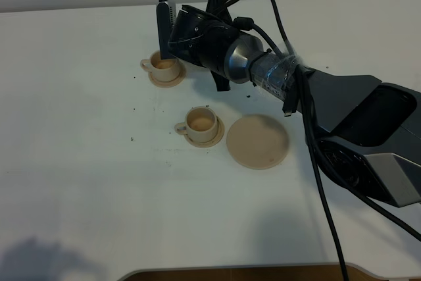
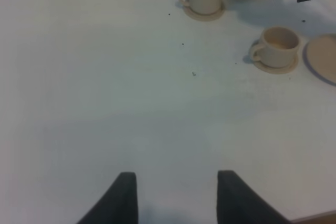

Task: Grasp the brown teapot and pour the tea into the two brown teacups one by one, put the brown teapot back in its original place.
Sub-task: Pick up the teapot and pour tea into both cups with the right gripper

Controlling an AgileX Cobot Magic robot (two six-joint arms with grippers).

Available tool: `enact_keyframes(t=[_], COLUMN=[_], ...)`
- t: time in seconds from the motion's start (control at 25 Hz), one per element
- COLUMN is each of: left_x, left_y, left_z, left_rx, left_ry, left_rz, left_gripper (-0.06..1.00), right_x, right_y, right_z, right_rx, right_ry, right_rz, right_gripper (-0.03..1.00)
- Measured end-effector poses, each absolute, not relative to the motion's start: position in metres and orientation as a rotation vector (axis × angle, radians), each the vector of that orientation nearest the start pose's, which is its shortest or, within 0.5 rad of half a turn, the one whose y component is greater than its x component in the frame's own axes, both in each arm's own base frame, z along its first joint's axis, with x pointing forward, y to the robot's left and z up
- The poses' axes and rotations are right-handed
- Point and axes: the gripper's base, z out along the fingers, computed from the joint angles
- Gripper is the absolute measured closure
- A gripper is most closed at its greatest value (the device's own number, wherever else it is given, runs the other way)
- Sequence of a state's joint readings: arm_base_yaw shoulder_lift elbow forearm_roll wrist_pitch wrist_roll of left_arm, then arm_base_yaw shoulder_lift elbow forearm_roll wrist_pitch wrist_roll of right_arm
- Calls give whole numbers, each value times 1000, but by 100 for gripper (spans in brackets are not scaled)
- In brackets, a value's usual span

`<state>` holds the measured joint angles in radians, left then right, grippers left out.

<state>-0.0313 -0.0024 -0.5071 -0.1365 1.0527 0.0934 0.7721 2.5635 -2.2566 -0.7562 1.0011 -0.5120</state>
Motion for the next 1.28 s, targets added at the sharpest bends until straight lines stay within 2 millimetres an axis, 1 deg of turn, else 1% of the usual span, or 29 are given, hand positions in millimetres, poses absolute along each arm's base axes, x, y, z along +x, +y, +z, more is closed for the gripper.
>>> enact_keyframes(t=[0.16,0.32,0.76,0.88,1.04,1.28], left_x=[-7,-7,-7,-7,-7,-7], left_y=[-11,-11,-11,-11,-11,-11], left_z=[280,280,280,280,280,280], left_rx=[132,132,131,131,131,132], left_ry=[2017,2017,2017,2017,2017,2017], left_rz=[-124,-124,-124,-124,-124,-124], left_gripper=[59,59,59,59,59,59], right_x=[429,430,425,424,424,426], right_y=[341,342,352,356,358,358], right_z=[149,151,156,153,145,147], right_rx=[-1855,-1863,-1899,-1927,-1951,-1981], right_ry=[1745,1711,1580,1524,1495,1422], right_rz=[-930,-941,-1054,-1102,-1121,-1172], right_gripper=[84,84,84,84,84,84])
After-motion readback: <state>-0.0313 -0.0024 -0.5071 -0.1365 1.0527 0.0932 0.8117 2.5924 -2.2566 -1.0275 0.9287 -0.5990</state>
